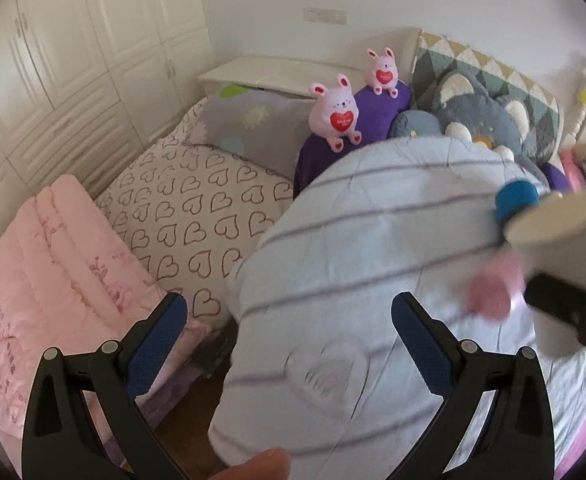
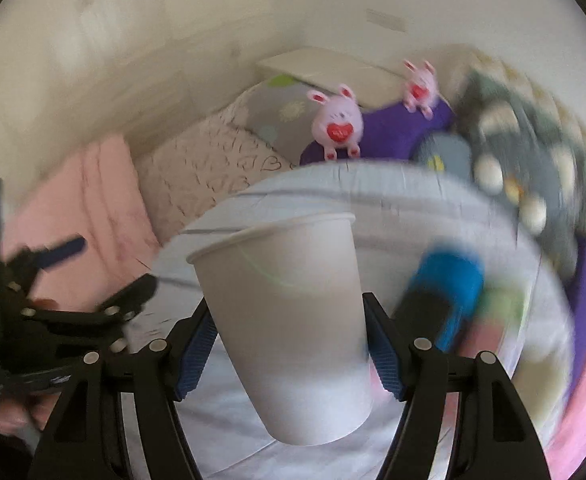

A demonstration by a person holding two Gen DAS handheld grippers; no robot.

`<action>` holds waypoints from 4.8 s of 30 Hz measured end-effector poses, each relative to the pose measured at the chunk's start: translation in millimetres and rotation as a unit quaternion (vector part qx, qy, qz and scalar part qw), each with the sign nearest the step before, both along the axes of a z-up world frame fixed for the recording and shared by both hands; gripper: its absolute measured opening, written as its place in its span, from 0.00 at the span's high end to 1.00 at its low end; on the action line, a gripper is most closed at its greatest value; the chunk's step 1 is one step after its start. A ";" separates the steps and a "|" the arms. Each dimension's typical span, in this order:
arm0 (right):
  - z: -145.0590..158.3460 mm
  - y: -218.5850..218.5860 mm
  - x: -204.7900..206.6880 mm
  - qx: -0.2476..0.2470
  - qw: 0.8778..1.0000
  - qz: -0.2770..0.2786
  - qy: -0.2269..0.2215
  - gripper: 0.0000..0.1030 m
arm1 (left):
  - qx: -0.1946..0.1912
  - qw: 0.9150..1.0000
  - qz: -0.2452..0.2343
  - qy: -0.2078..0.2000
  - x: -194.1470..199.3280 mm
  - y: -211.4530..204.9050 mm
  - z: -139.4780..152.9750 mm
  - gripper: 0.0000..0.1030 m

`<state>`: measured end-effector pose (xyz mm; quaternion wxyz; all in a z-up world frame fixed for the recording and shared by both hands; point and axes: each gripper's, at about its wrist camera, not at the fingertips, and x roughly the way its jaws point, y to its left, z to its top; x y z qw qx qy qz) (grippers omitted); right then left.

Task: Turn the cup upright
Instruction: 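Lift and rotate the cup upright, set it on the bed, open right gripper, then withdraw the right gripper up and away from the upright cup, then grasp the upright white cup around its body with the left gripper, then carry the cup with the left gripper to the heart print and release it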

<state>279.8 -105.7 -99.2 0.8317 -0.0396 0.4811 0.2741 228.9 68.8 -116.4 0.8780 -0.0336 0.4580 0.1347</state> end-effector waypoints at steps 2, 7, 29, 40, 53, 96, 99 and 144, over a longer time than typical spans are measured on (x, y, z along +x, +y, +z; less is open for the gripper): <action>-10.4 -15.3 -33.3 0.042 0.998 -0.048 0.021 0.32 | 0.000 1.000 -0.005 0.006 -17.1 1.0 -1.9 0.00; -43.4 -28.5 -92.4 0.084 0.985 -0.140 0.052 0.32 | 0.018 0.999 -0.029 0.016 -59.4 -8.4 -6.1 0.00; -44.7 -60.0 -165.2 0.078 0.968 -0.238 -0.004 0.19 | 0.026 0.997 -0.072 -0.020 -136.5 -44.2 22.1 0.00; 4.1 -75.4 -216.1 0.026 0.960 -0.259 -0.108 0.19 | 0.014 0.995 -0.097 -0.031 -160.6 -75.3 38.9 0.00; 5.7 -92.5 -223.6 0.019 0.959 -0.260 -0.111 0.19 | 0.002 0.995 -0.101 -0.014 -163.9 -90.2 35.0 0.00; -43.0 -161.8 -124.8 0.004 0.972 -0.226 -0.058 0.19 | -0.083 0.987 -0.071 0.120 -24.3 -146.0 -54.1 0.33; -40.1 -157.4 -128.4 0.001 0.971 -0.231 -0.060 0.19 | -0.064 0.991 -0.087 0.081 -34.0 -136.7 -42.7 0.33; 7.0 -46.2 -190.9 -0.044 0.963 -0.237 -0.121 0.19 | 0.039 0.962 -0.219 -0.160 -91.8 -40.8 1.9 0.00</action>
